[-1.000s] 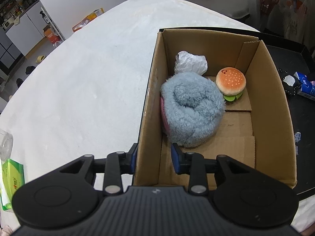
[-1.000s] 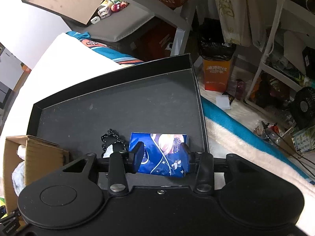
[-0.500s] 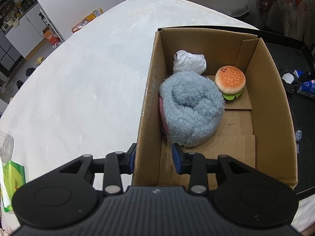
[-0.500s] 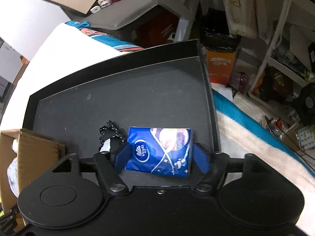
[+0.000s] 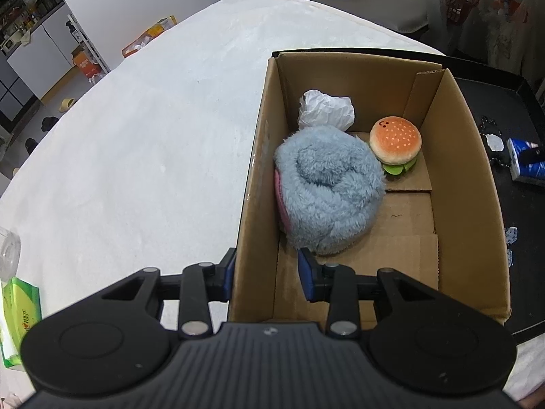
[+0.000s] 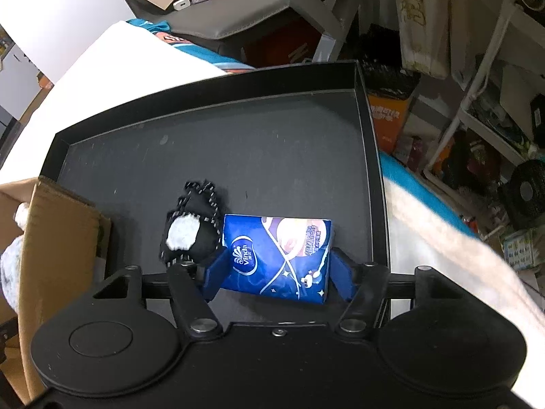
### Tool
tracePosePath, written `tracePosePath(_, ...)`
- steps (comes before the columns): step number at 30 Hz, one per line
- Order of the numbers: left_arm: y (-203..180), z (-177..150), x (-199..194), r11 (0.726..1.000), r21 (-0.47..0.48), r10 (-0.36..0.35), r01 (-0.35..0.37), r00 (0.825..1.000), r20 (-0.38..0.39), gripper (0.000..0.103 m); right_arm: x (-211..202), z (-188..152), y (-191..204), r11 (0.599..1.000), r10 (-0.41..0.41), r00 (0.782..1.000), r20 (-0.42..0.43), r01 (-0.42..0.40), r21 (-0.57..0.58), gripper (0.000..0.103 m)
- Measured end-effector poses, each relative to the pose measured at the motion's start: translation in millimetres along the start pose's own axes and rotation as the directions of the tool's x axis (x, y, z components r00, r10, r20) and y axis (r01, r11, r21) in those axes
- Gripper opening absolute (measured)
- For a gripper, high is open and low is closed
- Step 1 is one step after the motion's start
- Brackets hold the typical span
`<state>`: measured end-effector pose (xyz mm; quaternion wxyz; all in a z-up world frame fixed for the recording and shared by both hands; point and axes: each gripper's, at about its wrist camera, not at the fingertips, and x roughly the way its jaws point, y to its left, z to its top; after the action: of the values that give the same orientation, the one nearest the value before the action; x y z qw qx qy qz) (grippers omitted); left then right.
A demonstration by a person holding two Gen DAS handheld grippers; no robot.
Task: Organize soft objects
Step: 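Lift the blue tissue pack with the right gripper toward the box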
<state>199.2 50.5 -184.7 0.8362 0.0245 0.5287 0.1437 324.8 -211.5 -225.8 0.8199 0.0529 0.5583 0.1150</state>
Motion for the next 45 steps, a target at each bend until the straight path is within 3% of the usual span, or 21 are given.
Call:
tracePosePath(6, 4.9, -0.1, -1.9, 1.0, -0.013, -0.023, 0.023, 1.0, 0.005, 0.036, -14.7, -14.7, 5.7, 1.0, 0.013, 1.0, -0.02, -0.013, 0.009, 0.055)
tracePosePath(7, 5.7, -0.2, -2.0, 1.0, -0.015, -0.025, 0.025, 1.0, 0.006, 0.036, -17.4, -16.0, 6.6, 1.0, 0.013, 1.0, -0.023, -0.013, 0.008, 0.049)
tracePosePath(8, 6.1, -0.3, -2.0, 1.0, -0.015, -0.025, 0.025, 1.0, 0.005, 0.036, -20.3, -17.1, 7.5, 1.0, 0.013, 1.0, -0.027, -0.012, 0.006, 0.028)
tracePosePath(11, 7.2, -0.8, -2.6, 1.0, -0.01, -0.026, 0.026, 1.0, 0.006, 0.036, -26.9, -18.0, 7.2, 0.997, 0.064, 0.997, -0.049, -0.062, 0.043, 0.023)
tracePosePath(23, 15.2, -3.3, -6.3, 0.997, -0.034, -0.064, 0.064, 0.998, 0.024, 0.036, -47.2, -29.2, 23.6, 0.999, 0.048, 0.999, -0.019, -0.048, -0.021, 0.015)
tracePosePath(37, 21.3, -5.5, -7.8, 0.995, -0.056, -0.085, 0.087, 0.996, 0.042, 0.036, -98.4, -14.4, 50.6, 0.996, 0.021, 0.997, 0.068, -0.015, -0.09, 0.014)
tracePosePath(45, 28.4, -7.8, -9.4, 0.99, -0.071, -0.116, 0.12, 0.992, 0.055, 0.036, -128.3, -2.3, 86.8, 0.988, 0.035, 0.993, 0.117, -0.017, -0.156, 0.014)
